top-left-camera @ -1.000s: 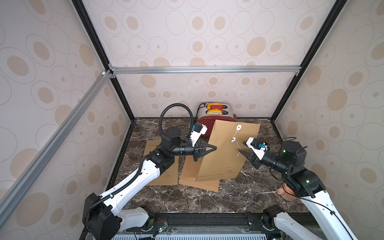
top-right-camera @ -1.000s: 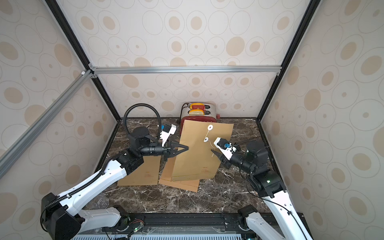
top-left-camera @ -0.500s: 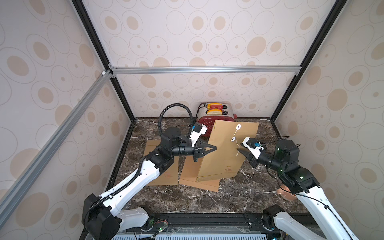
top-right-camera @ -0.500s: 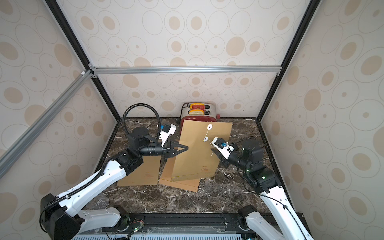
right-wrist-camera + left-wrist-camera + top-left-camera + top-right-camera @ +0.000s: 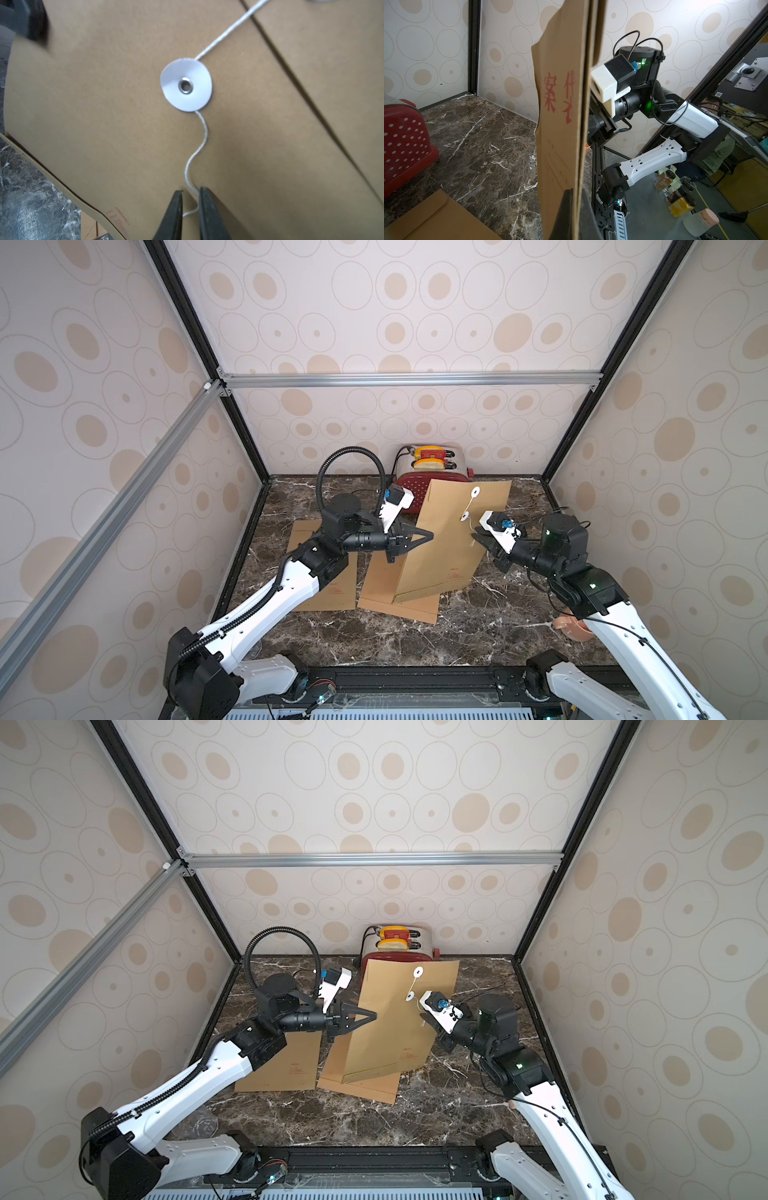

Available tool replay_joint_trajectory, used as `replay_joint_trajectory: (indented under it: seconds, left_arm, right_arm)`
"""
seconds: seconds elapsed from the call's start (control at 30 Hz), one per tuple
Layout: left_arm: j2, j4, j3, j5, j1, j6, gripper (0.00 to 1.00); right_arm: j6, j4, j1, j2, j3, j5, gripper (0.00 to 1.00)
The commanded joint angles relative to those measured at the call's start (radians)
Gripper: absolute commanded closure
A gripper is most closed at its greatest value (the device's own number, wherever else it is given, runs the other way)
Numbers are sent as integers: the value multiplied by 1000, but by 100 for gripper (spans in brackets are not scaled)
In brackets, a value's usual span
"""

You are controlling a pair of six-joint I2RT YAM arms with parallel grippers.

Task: Close the mouth of the file bag
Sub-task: Close the file bag.

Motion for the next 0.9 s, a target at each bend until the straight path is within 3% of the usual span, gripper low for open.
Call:
replay_joint_trajectory:
  seconds: [0.0, 0.37, 0.53, 0.87]
  left_arm:
    - [-24, 53, 34, 16, -6, -4, 100]
    - [-22, 68, 31, 21, -6, -16, 100]
    - [-22, 68, 31, 23, -5, -16, 100]
    - [-21, 73, 31, 26, -5, -19, 100]
  right_arm:
    - [20, 23, -3, -1, 18, -21, 83]
    - [15, 63, -2, 11, 19, -56, 76]
    - [-9, 102, -3, -22, -9, -7, 76]
    - [-18, 98, -1, -4, -13, -47, 79]
